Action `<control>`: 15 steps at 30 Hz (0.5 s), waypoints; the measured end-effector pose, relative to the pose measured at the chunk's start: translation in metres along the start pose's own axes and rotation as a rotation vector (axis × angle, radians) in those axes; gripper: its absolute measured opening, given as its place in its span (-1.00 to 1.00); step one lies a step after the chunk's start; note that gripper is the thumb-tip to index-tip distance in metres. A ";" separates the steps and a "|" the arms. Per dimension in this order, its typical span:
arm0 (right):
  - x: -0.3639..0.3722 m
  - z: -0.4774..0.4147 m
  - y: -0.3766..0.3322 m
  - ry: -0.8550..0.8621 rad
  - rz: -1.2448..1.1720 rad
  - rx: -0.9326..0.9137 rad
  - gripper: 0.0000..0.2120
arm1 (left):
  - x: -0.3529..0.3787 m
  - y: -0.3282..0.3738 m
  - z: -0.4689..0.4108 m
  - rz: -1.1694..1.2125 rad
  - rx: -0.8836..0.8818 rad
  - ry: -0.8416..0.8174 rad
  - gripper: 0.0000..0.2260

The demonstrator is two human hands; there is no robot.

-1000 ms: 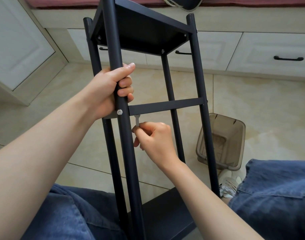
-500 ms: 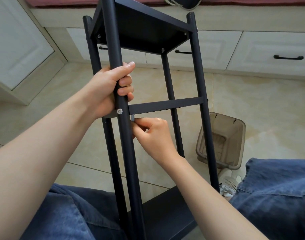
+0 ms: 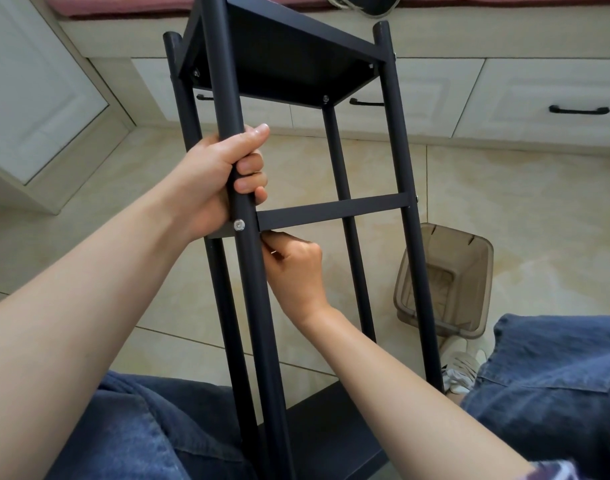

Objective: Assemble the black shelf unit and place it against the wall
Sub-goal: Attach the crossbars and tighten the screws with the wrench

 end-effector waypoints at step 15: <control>-0.020 0.006 0.001 -0.360 -0.109 0.221 -0.78 | 0.001 0.000 0.001 -0.005 0.006 0.001 -0.73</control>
Point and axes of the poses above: each hand's wrist, its own z-axis away from the middle knuckle, its own x-axis out of the palm, y = z × x, the point moved 5 cm from there along -z, towards the middle knuckle, and after that the axes turned 11 degrees about z, right-handed, at the moved point
